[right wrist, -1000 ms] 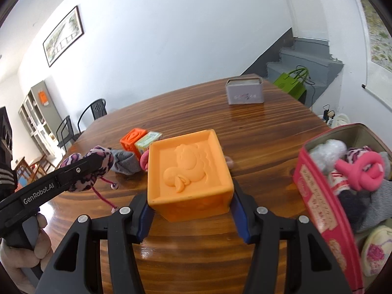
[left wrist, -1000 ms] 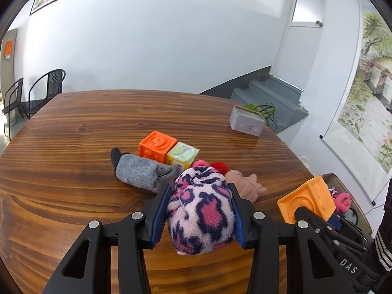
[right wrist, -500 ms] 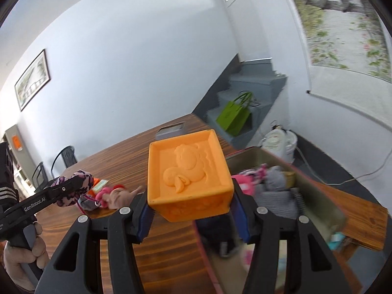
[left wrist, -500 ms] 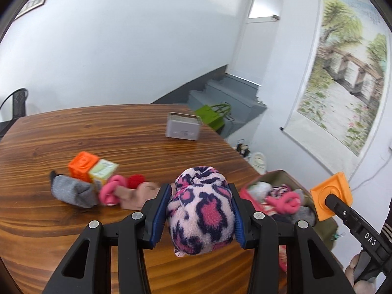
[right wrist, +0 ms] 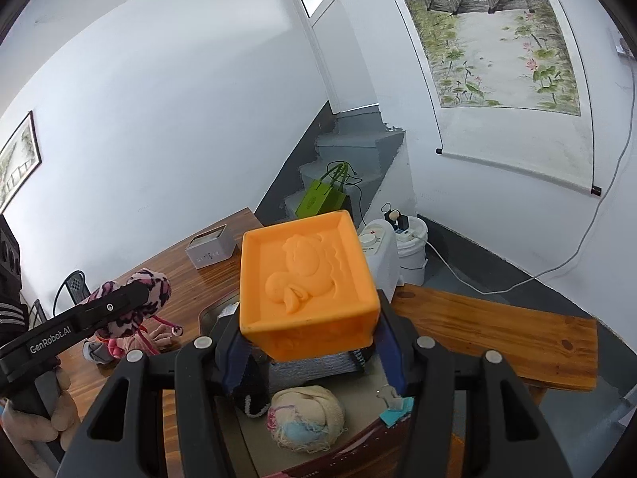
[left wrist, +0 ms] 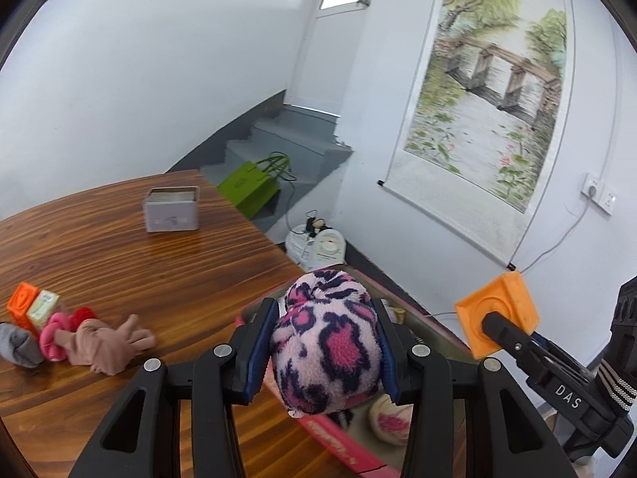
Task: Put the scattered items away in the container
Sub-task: 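Carry the cube and plush over the pink tin while the left releases the plush, then open the right gripper to drop the orange cube into the tin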
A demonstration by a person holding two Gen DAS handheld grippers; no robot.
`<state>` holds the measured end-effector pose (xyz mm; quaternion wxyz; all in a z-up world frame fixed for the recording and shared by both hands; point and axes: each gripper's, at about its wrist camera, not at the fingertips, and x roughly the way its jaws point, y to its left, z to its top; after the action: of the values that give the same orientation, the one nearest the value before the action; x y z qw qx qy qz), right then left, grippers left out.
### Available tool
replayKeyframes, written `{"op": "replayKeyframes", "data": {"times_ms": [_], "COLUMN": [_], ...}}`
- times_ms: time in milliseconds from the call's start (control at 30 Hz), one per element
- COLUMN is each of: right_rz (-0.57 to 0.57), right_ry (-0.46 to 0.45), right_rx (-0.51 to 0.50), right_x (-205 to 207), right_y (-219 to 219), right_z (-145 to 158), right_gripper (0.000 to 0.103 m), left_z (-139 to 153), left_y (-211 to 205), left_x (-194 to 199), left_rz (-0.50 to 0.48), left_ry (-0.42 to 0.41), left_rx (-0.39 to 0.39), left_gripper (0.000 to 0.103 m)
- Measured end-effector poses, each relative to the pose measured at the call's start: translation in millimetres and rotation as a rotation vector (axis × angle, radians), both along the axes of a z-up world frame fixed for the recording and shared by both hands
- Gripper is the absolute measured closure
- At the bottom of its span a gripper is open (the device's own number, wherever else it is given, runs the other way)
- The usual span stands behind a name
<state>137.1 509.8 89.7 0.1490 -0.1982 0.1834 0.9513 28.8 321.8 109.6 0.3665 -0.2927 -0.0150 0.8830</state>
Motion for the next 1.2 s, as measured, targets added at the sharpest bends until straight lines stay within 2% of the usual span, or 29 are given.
{"op": "replayKeyframes", "data": {"times_ms": [133,300,400,733,1033,1200], "right_rz": [-0.017,-0.024,-0.017,0.059,0.127,0.109], "right_ry": [0.004,-0.001,-0.007,-0.064,-0.169,-0.236], "right_rx": [-0.007,-0.011,-0.012,0.005,-0.008,0.021], "right_x": [1.2,-2.2,-6.5,-51.8,-109.4,-139.9], "right_y": [10.3,17.3,17.3,4.8,-7.9,-7.9], "right_z": [-0.7,-2.2,-4.2,1.2,-0.6,-5.8], "right_gripper": [0.044,0.044,0.044,0.044,0.044,0.041], "left_z": [-10.0,-30.8,-33.7,-33.8,-38.4,-37.0], "left_y": [23.9,42.5,42.1,-1.7,-46.6,-69.9], "left_x": [-0.1,-1.7,-3.7,-20.8,-39.6,-49.4], "left_rz": [-0.079,-0.132,-0.136,-0.021,0.071,0.120], "left_ry": [-0.036,-0.088,-0.099,-0.086,-0.110,-0.118], "left_rx": [0.010,-0.015,-0.016,-0.023,-0.015,-0.007], "left_gripper": [0.055,0.034,0.034,0.034,0.034,0.034]}}
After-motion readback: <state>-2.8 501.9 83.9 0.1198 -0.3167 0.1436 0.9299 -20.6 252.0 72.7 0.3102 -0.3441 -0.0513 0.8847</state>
